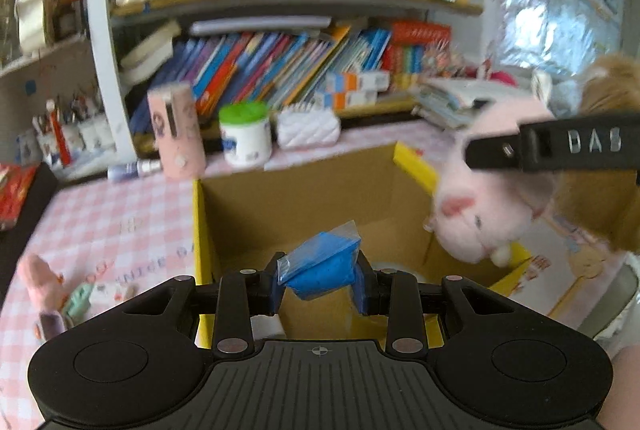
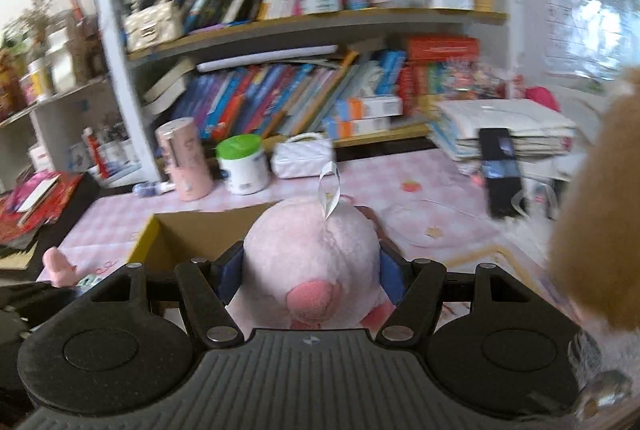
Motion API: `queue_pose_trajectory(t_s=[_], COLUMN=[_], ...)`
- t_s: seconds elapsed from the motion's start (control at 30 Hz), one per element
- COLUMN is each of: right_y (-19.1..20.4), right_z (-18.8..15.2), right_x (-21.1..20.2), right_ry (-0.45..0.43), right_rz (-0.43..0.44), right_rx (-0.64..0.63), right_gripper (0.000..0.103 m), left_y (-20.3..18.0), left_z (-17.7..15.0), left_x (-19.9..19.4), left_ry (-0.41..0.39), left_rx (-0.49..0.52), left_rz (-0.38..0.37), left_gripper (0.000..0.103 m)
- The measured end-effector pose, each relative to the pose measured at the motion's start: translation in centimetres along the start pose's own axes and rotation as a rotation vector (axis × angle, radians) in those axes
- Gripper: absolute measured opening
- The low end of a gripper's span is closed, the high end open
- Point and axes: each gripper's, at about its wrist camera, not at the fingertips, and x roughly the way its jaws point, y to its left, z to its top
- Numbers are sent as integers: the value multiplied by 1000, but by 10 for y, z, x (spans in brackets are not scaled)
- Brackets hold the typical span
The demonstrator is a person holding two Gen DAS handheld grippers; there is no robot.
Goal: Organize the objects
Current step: 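Lower the plush pig and blue cup into the box with both tools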
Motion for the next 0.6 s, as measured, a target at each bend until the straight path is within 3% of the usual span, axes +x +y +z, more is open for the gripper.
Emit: queue_pose_trajectory(t_s=[0.23, 0.47, 0.6], right_y=[22, 44, 54], right_z=[6, 2, 1], right_x=[57, 120, 142], right_ry=[88, 263, 307], right_rz=[122, 186, 198], right_rx=[-91, -183, -222], right_gripper=[65, 65, 65], left_y=[1, 1, 1], left_z=[-9, -14, -13], left_x=[32, 43, 45], left_ry=[109, 135, 142], left_rx=[-20, -59, -61], left_rz=[54, 84, 91], left_gripper=[32, 32, 32])
